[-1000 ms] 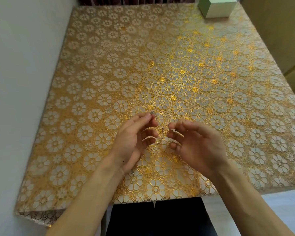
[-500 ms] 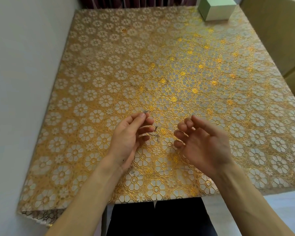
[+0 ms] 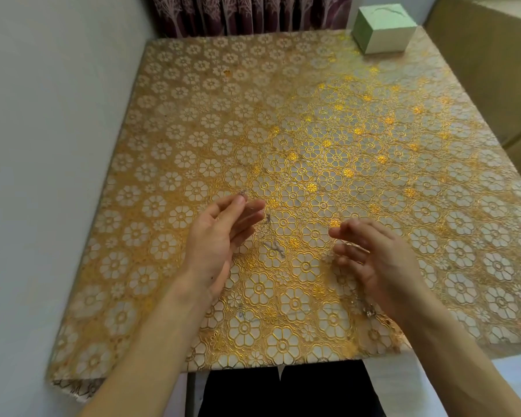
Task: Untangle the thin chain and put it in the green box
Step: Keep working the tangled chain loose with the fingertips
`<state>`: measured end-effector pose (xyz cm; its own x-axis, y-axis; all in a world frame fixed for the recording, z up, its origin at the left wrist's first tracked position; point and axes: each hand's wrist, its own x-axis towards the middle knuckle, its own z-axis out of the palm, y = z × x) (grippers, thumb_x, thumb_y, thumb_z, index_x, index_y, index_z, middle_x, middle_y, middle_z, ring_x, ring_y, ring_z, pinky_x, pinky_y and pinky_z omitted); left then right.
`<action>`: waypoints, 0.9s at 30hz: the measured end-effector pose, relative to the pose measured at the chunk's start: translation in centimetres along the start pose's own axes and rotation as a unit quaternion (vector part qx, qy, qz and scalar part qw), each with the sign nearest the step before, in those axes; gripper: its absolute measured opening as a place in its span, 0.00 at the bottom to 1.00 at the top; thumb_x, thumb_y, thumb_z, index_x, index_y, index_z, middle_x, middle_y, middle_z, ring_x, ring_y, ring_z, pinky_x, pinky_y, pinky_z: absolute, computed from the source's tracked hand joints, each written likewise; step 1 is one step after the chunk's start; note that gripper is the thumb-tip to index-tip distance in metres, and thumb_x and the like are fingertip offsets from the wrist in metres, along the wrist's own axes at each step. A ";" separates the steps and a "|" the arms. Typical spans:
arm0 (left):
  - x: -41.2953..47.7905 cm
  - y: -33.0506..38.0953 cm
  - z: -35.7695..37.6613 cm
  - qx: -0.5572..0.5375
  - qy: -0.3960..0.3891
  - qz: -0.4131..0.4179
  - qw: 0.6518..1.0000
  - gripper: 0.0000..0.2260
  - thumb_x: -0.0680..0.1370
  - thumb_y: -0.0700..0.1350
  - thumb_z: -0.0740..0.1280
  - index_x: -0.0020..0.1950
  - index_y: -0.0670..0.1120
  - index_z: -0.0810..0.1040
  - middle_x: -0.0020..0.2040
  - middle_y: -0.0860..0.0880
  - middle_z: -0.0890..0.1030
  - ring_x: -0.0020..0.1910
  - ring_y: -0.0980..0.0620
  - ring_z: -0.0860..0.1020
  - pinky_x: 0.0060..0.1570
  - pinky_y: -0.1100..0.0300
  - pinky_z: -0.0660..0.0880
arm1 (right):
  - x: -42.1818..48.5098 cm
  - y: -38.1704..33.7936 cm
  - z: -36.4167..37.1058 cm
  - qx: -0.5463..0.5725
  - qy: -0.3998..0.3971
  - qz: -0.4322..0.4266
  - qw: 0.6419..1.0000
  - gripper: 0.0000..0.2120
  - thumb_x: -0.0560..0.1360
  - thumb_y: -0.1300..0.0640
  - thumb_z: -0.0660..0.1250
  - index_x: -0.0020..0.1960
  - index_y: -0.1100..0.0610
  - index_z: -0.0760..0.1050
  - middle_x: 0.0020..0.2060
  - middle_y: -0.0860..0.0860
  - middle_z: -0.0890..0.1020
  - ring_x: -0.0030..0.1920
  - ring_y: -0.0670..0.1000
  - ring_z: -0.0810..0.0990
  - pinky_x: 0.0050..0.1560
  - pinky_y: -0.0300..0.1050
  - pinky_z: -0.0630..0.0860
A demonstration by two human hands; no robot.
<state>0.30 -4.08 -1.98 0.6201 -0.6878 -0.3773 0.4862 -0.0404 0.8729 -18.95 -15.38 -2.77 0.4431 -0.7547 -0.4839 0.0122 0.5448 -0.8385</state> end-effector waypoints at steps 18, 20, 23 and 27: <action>0.4 1.3 1.8 0.101 -0.142 -0.044 0.984 0.06 0.83 0.41 0.62 0.59 0.44 0.75 0.45 0.47 0.85 0.41 0.47 0.84 0.50 0.52 0.77 | 1.3 -1.8 2.5 -0.296 -0.126 -0.126 0.939 0.12 0.79 0.51 0.68 0.62 0.44 0.77 0.56 0.40 0.83 0.56 0.39 0.81 0.52 0.40 0.77; 0.5 1.5 1.9 0.140 -0.157 -0.043 0.977 0.07 0.83 0.42 0.63 0.59 0.44 0.76 0.46 0.47 0.86 0.44 0.45 0.85 0.49 0.54 0.78 | 1.8 -2.2 3.1 -0.273 -0.176 -0.110 0.939 0.13 0.80 0.52 0.67 0.65 0.46 0.78 0.58 0.41 0.84 0.58 0.40 0.81 0.52 0.39 0.77; 0.7 1.7 1.9 0.193 -0.158 -0.024 0.968 0.06 0.82 0.43 0.65 0.58 0.44 0.76 0.46 0.46 0.86 0.47 0.44 0.86 0.50 0.53 0.80 | 1.9 -2.6 4.0 -0.264 -0.178 -0.120 0.940 0.07 0.78 0.51 0.70 0.54 0.51 0.84 0.47 0.44 0.87 0.50 0.39 0.84 0.47 0.32 0.76; 0.9 2.0 1.8 0.249 -0.160 0.010 0.955 0.05 0.83 0.43 0.64 0.58 0.45 0.77 0.45 0.48 0.87 0.46 0.50 0.85 0.55 0.51 0.77 | 2.1 -2.6 4.0 -0.254 -0.143 -0.137 0.947 0.06 0.78 0.54 0.71 0.48 0.56 0.83 0.44 0.53 0.87 0.50 0.52 0.85 0.51 0.47 0.79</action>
<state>0.71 -6.12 0.03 0.3683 -0.8751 -0.3139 0.0742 -0.3089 0.9482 -14.50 -16.96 -0.58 0.7104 -0.6733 -0.2047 -0.2387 0.0431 -0.9701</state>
